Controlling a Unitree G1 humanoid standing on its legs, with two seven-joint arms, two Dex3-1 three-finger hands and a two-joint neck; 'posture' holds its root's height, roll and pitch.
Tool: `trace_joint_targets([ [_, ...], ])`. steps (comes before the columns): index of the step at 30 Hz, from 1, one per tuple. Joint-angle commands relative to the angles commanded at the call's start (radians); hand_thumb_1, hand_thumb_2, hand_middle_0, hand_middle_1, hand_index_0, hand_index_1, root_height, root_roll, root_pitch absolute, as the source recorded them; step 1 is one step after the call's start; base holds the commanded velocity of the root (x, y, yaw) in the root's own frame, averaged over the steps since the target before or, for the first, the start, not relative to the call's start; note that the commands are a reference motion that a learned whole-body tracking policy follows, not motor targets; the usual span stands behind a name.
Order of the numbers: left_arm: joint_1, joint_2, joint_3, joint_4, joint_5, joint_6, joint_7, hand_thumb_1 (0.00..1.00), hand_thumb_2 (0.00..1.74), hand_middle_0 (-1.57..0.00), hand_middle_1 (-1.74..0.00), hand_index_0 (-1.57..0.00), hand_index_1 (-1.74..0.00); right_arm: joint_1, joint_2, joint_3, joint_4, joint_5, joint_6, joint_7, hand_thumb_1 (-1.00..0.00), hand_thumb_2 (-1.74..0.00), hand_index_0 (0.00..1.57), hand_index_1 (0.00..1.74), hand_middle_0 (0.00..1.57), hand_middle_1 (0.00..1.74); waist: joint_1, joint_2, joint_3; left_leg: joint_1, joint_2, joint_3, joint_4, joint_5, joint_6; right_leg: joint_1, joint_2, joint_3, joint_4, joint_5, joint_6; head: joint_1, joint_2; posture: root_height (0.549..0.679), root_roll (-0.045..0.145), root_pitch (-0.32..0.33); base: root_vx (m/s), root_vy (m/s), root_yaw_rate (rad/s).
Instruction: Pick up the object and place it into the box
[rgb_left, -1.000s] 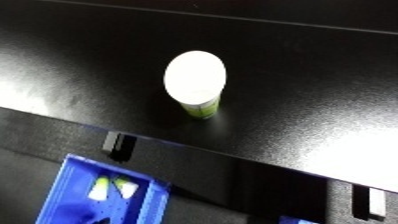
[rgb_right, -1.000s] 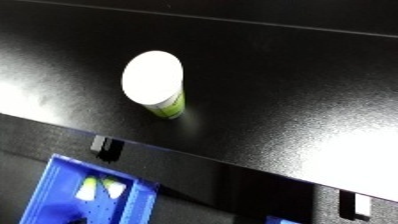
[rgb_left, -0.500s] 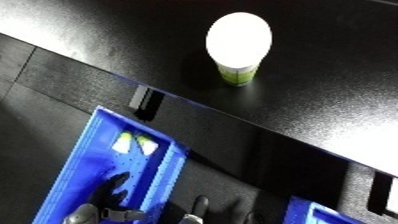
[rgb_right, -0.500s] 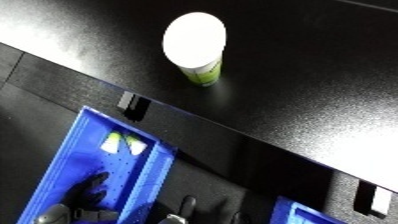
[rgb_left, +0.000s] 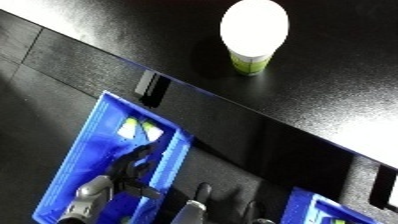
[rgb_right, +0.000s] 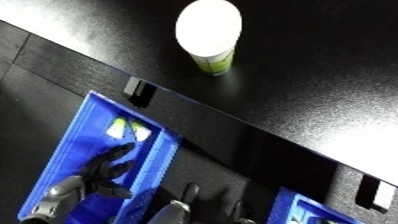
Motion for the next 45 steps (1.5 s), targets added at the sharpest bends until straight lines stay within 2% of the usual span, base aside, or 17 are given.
trace_joint_targets([
  [3,0.007,0.071,-0.073,-0.219,-0.065,0.143,-0.199,0.0,0.0,0.0,0.0,0.0,0.0,0.011,-0.02,-0.005,-0.018,0.004,0.002,-0.001,0.0,0.0,0.0,0.0,0.0,0.0,0.002,0.012,0.006,0.003,-0.003,-0.004,-0.002,-0.007,0.0041,0.004,-0.0047,0.001,-0.004,0.004,0.0071,0.021,0.011,0.639,0.033,-0.057,-0.009,0.034,-0.001],
  [4,-0.003,0.127,-0.119,-0.358,-0.104,0.234,-0.278,0.0,0.0,0.0,0.0,0.0,0.0,0.012,-0.032,-0.003,-0.019,0.017,0.004,-0.001,0.0,0.0,0.0,0.0,0.0,0.0,0.004,0.018,0.008,0.004,-0.007,-0.007,0.0,-0.012,0.0066,0.008,-0.0097,0.0,-0.006,0.006,0.0113,0.042,0.016,0.64,0.034,-0.059,0.005,0.019,0.067],
  [5,-0.016,0.152,-0.139,-0.415,-0.125,0.264,-0.309,0.0,0.0,0.0,0.0,0.0,0.0,0.012,-0.037,-0.002,-0.017,0.028,0.005,-0.001,0.0,0.0,0.0,0.0,0.0,0.0,0.004,0.021,0.008,0.004,-0.009,-0.009,0.002,-0.014,0.007,0.01,-0.013,-0.002,-0.006,0.007,0.0129,0.056,0.019,0.64,0.034,-0.06,0.008,0.007,0.097],
  [6,-0.016,0.152,-0.139,-0.415,-0.125,0.264,-0.309,0.0,0.0,0.0,0.0,0.0,0.0,0.012,-0.037,-0.002,-0.017,0.028,0.005,-0.001,0.0,0.0,0.0,0.0,0.0,0.0,0.004,0.021,0.008,0.004,-0.009,-0.009,0.002,-0.014,0.007,0.01,-0.013,-0.002,-0.006,0.007,0.0129,0.056,0.019,0.64,0.034,-0.06,0.008,0.007,0.097],
  [7,-0.042,0.198,-0.167,-0.532,-0.18,0.301,-0.342,0.0,0.0,0.0,0.0,0.0,0.0,0.01,-0.044,-0.002,-0.011,0.056,0.005,-0.002,0.0,0.0,0.0,0.0,0.0,0.0,0.009,0.024,0.008,0.004,-0.012,-0.012,0.006,-0.017,0.007,0.014,-0.0195,-0.007,-0.005,0.01,0.0158,0.08,0.028,0.641,0.035,-0.062,0.014,-0.014,0.125],
  [9,-0.061,0.215,-0.176,-0.579,-0.211,0.309,-0.348,0.0,0.0,0.0,0.0,0.0,0.0,0.011,-0.046,-0.003,-0.008,0.071,0.003,-0.003,0.0,0.0,0.0,0.0,0.0,0.0,0.011,0.025,0.008,0.003,-0.014,-0.014,0.008,-0.018,0.0066,0.015,-0.0225,-0.009,-0.006,0.012,0.0171,0.094,0.031,0.641,0.035,-0.063,0.017,-0.028,0.134],
  [13,-0.099,0.268,-0.159,-0.861,-0.449,0.383,-0.32,0.0,0.0,0.0,0.0,0.0,0.0,0.027,-0.047,-0.021,0.003,0.121,-0.008,-0.001,0.0,0.0,0.0,0.0,0.0,0.0,0.029,0.022,0.002,-0.001,-0.022,-0.025,0.009,-0.022,0.0027,0.023,-0.0316,-0.023,-0.013,0.019,0.0198,0.151,0.046,0.642,0.033,-0.062,0.018,-0.049,0.119],
  [18,-0.101,0.221,-0.099,-0.971,-0.641,0.356,-0.265,0.0,0.0,0.0,0.0,0.0,0.0,0.042,-0.034,-0.033,0.016,0.133,-0.019,0.006,0.0,0.0,0.0,0.0,0.0,0.0,0.043,0.012,-0.005,0.0,-0.027,-0.035,-0.001,-0.019,-0.001,0.026,-0.0337,-0.033,-0.015,0.019,0.0165,0.185,0.066,0.643,0.032,-0.06,0.017,-0.053,0.09],
  [21,-0.1,0.134,0.018,-1.005,-0.827,0.258,-0.174,0.0,0.0,0.0,0.0,0.0,0.0,0.065,-0.007,-0.047,0.032,0.126,-0.04,0.02,0.0,0.0,0.0,0.0,0.0,0.0,0.059,-0.004,-0.014,0.003,-0.03,-0.043,-0.011,-0.014,-0.0041,0.025,-0.0319,-0.039,-0.011,0.014,0.0093,0.202,0.075,0.642,0.032,-0.059,0.017,-0.051,0.02],
  [25,-0.118,0.078,0.138,-1.005,-0.9,0.165,-0.081,0.0,0.0,0.0,0.0,0.0,0.0,0.083,0.012,-0.061,0.038,0.119,-0.051,0.037,0.0,0.0,0.0,0.0,0.0,0.0,0.068,-0.018,-0.021,0.008,-0.028,-0.048,-0.022,-0.008,-0.0082,0.023,-0.031,-0.044,-0.006,0.009,0.0043,0.209,0.075,0.642,0.032,-0.058,0.01,-0.037,-0.001],
  [30,-0.145,0.034,0.252,-0.987,-0.91,0.068,0.033,0.0,0.0,0.0,0.0,0.0,0.0,0.095,0.028,-0.077,0.043,0.135,-0.054,0.071,0.0,0.0,0.0,0.0,0.0,0.0,0.069,-0.028,-0.026,0.01,-0.026,-0.05,-0.027,-0.002,-0.0116,0.021,-0.033,-0.047,0.0,0.006,0.0014,0.22,0.072,0.641,0.032,-0.059,0.01,-0.026,-0.005],
  [34,-0.166,0.018,0.34,-0.956,-0.8,-0.085,0.175,0.0,0.0,0.0,0.0,0.0,0.0,0.102,0.036,-0.079,0.046,0.13,-0.05,0.089,0.0,0.0,0.0,0.0,0.0,0.0,0.065,-0.033,-0.03,0.016,-0.023,-0.051,-0.031,0.002,-0.0154,0.023,-0.0341,-0.049,0.007,0.002,-0.0015,0.22,0.078,0.64,0.032,-0.064,0.016,-0.011,-0.033],
  [38,-0.185,0.006,0.372,-0.941,-0.731,-0.174,0.271,0.0,0.0,0.0,0.0,0.0,0.0,0.102,0.038,-0.071,0.05,0.122,-0.047,0.09,0.0,0.0,0.0,0.0,0.0,0.0,0.06,-0.033,-0.032,0.016,-0.021,-0.048,-0.029,0.002,-0.0157,0.021,-0.0334,-0.047,0.015,-0.003,-0.0044,0.219,0.081,0.639,0.031,-0.066,0.008,0.002,-0.058],
  [40,-0.203,0.013,0.377,-0.925,-0.645,-0.223,0.362,0.0,0.0,0.0,0.0,0.0,0.0,0.098,0.039,-0.063,0.049,0.118,-0.046,0.089,0.0,0.0,0.0,0.0,0.0,0.0,0.055,-0.033,-0.032,0.015,-0.019,-0.045,-0.025,0.001,-0.0152,0.017,-0.0323,-0.045,0.022,-0.006,-0.0058,0.217,0.083,0.638,0.031,-0.067,-0.001,0.008,-0.074],
  [41,-0.225,0.03,0.368,-0.904,-0.51,-0.252,0.468,0.0,0.0,0.0,0.0,0.0,0.0,0.091,0.04,-0.053,0.048,0.116,-0.042,0.086,0.0,0.0,0.0,0.0,0.0,0.0,0.049,-0.033,-0.031,0.013,-0.017,-0.041,-0.022,0.001,-0.0153,0.014,-0.0314,-0.042,0.026,-0.007,-0.0065,0.219,0.091,0.637,0.031,-0.068,-0.005,0.006,-0.06],
  [42,-0.225,0.03,0.368,-0.904,-0.51,-0.252,0.468,0.0,0.0,0.0,0.0,0.0,0.0,0.091,0.04,-0.053,0.048,0.116,-0.042,0.086,0.0,0.0,0.0,0.0,0.0,0.0,0.049,-0.033,-0.031,0.013,-0.017,-0.041,-0.022,0.001,-0.0153,0.014,-0.0314,-0.042,0.026,-0.007,-0.0065,0.219,0.091,0.637,0.031,-0.068,-0.005,0.006,-0.06],
  [45,-0.272,0.059,0.337,-0.88,-0.257,-0.227,0.616,0.0,0.0,0.0,0.0,0.0,0.0,0.076,0.038,-0.042,0.054,0.116,-0.039,0.083,0.0,0.0,0.0,0.0,0.0,0.0,0.039,-0.03,-0.03,0.008,-0.015,-0.034,-0.021,0.003,-0.0163,0.009,-0.0283,-0.037,0.026,-0.006,-0.0068,0.224,0.107,0.637,0.032,-0.066,-0.006,0.004,-0.053],
])
